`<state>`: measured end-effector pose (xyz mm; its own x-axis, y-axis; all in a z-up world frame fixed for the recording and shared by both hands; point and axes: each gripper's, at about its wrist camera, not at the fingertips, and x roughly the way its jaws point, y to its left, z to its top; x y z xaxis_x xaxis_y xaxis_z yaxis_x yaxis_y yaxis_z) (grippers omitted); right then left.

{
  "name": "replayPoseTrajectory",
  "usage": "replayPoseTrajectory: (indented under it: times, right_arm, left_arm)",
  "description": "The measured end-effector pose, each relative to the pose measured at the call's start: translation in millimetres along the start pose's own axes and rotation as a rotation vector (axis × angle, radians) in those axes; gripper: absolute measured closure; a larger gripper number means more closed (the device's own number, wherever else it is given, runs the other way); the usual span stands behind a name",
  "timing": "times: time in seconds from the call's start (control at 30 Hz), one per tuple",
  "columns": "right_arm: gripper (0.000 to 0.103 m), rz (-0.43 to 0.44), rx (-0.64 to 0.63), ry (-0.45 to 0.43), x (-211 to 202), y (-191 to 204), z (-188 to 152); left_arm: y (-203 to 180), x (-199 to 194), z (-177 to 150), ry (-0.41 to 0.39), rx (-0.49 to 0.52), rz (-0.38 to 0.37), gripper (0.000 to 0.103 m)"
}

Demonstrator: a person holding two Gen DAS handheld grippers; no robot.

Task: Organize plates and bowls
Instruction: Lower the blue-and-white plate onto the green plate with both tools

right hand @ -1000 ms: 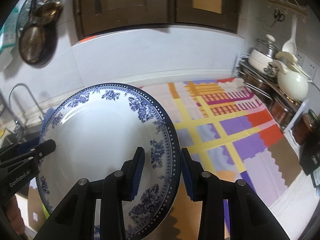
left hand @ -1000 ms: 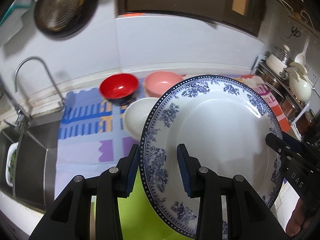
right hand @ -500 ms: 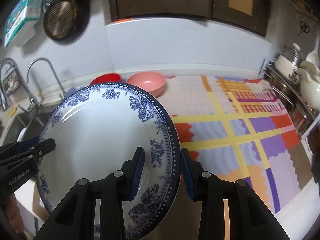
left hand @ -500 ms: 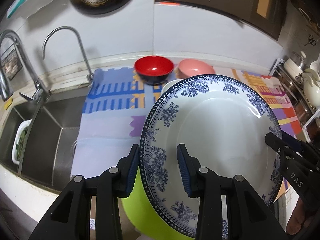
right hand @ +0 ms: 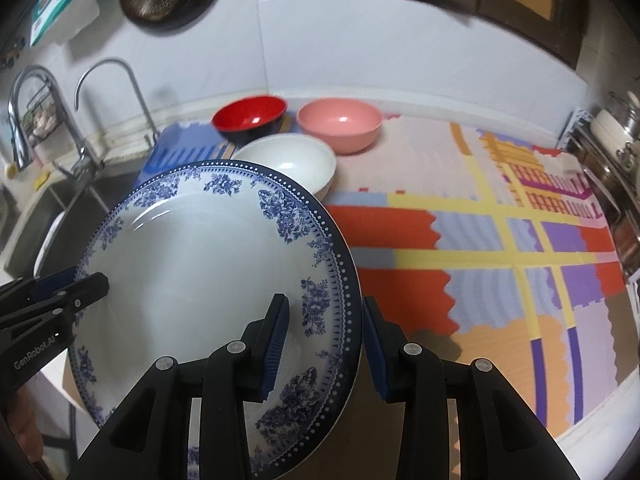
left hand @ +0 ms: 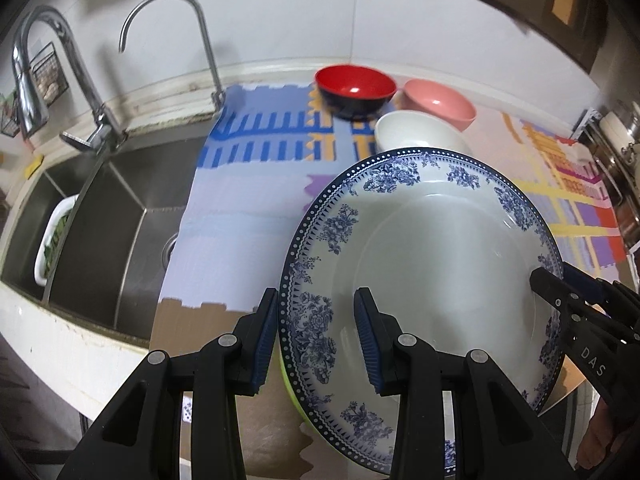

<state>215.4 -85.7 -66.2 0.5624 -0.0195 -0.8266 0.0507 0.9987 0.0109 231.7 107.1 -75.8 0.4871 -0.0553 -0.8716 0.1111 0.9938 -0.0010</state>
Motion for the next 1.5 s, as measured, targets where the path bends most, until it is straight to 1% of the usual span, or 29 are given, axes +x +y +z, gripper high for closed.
replayPoseTrajectory:
  times: [0.17,0.4,0.63,0.93,1.2,1.27,1.33,1.4,1.5]
  right_arm:
    - [0.065,0.028,-0.021,0.052,16,8,-6]
    - [0.065,0.029,-0.040,0.112,38,14,-13]
    - [0.065,0.026,-0.032,0.156,54,13,-21]
    - [0.065,0.025,-0.042,0.180,64,17,-23]
    - [0.065,0.010,-0.064,0.174,65,19,-23]
    - [0.064,0.008,-0.076,0.176,66,20,-22]
    - [0.058,0.020,-0.094,0.180,66,21,-22]
    - [0.054,0.033,-0.107,0.184,67,22,-22]
    - [0.052,0.048,-0.122,0.192,67,23,-21]
  left_arm:
    - [5,15,-8,0.043,-0.017,0.012,0.065]
    - [7,35,-16,0.100,-0.027,0.016,0.065]
    - [6,48,-22,0.135,-0.021,0.013,0.065]
    - [9,58,-23,0.156,-0.022,0.014,0.065]
    - [8,64,-24,0.166,-0.028,0.017,0.065]
    - [6,63,-23,0.160,-0.022,0.024,0.062]
    - [4,63,-22,0.156,-0.018,0.018,0.052]
    - [4,62,-22,0.152,-0.017,0.028,0.049]
    - [2,58,-21,0.135,-0.011,0.047,0.047]
